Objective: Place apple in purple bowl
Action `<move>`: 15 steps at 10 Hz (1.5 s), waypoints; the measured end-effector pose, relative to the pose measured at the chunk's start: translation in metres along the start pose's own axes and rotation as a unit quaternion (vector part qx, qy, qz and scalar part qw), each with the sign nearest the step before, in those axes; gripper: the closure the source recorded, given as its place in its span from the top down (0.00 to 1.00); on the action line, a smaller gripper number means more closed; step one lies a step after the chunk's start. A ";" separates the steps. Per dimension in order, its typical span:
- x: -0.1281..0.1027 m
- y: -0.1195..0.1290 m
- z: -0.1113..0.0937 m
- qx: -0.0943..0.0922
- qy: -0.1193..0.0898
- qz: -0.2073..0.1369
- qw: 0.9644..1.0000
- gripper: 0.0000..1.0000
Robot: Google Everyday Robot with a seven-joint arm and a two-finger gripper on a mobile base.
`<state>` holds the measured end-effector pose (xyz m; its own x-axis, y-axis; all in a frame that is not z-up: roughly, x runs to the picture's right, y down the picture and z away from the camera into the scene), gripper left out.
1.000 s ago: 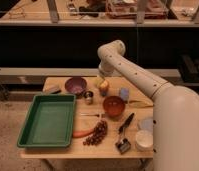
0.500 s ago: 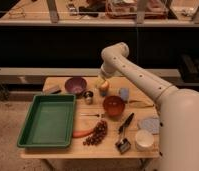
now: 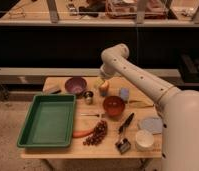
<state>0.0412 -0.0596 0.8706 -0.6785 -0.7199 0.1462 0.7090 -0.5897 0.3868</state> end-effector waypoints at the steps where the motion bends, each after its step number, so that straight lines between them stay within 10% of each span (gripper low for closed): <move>1: 0.001 0.000 0.000 0.001 0.001 0.001 1.000 0.80; 6: 0.001 0.004 0.008 -0.013 0.001 0.111 0.994 0.80; 15: -0.004 0.017 0.040 -0.028 0.000 0.098 0.995 0.80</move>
<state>0.0484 -0.0524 0.9135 -0.5264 -0.8229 0.2137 0.8371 -0.4577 0.2995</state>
